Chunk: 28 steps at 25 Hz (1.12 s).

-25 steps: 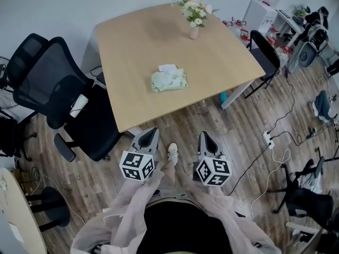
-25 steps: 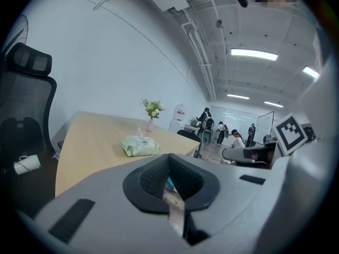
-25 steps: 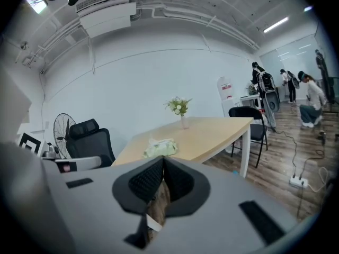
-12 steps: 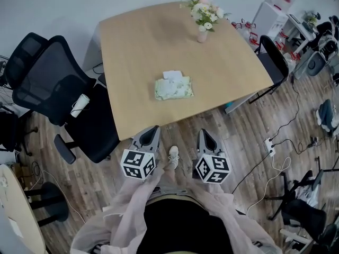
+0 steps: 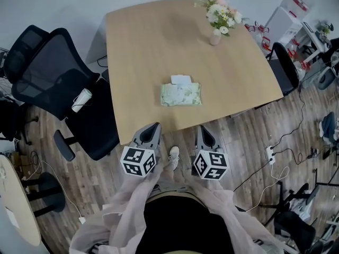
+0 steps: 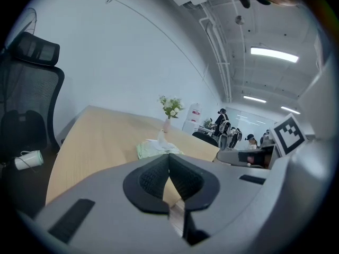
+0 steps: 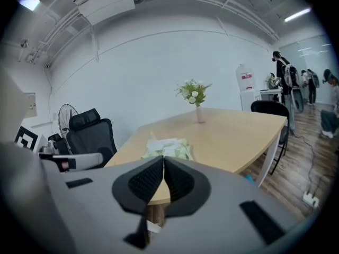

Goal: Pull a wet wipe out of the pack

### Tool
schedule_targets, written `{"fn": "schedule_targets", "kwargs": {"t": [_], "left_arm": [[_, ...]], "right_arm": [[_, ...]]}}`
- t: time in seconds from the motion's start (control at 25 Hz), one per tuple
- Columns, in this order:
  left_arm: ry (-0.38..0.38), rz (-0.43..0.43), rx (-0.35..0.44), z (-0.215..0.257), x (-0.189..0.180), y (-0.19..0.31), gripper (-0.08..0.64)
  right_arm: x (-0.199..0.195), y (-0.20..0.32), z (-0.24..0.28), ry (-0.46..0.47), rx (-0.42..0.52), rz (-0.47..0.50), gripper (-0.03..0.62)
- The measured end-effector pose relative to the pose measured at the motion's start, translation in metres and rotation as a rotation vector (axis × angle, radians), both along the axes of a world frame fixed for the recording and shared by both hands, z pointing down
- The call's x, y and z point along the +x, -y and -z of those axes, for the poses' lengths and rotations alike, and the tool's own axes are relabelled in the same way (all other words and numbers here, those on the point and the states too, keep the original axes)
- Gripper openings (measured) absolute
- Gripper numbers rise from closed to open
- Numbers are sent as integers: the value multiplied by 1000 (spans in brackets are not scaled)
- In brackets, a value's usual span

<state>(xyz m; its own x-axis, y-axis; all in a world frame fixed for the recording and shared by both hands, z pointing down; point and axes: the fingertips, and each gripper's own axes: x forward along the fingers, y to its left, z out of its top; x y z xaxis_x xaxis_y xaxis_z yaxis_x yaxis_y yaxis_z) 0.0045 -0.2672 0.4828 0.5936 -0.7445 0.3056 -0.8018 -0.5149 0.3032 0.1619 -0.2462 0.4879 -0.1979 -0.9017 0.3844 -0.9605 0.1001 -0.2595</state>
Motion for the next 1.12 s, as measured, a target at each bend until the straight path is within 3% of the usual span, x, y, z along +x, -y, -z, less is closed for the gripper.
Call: {"fn": "schedule_targets", "kwargs": {"t": [0.24,0.76,0.92,1.12], "left_arm": [[-6,36,-14,-4,-6,23,11],[-24,127,-61,-20,-24,57,11],[-17,151,-67,-24,-28,67,11],[-13,171,-65,-26,-35,76,11]], "right_arm": [[-14,30,-6,-28,-28,69,19],[-40,79,-26,-31,-73,197,91],[-49,91,-34,-48,-98,252,131],[-63,106,-47,-99,-153,304,259]]}}
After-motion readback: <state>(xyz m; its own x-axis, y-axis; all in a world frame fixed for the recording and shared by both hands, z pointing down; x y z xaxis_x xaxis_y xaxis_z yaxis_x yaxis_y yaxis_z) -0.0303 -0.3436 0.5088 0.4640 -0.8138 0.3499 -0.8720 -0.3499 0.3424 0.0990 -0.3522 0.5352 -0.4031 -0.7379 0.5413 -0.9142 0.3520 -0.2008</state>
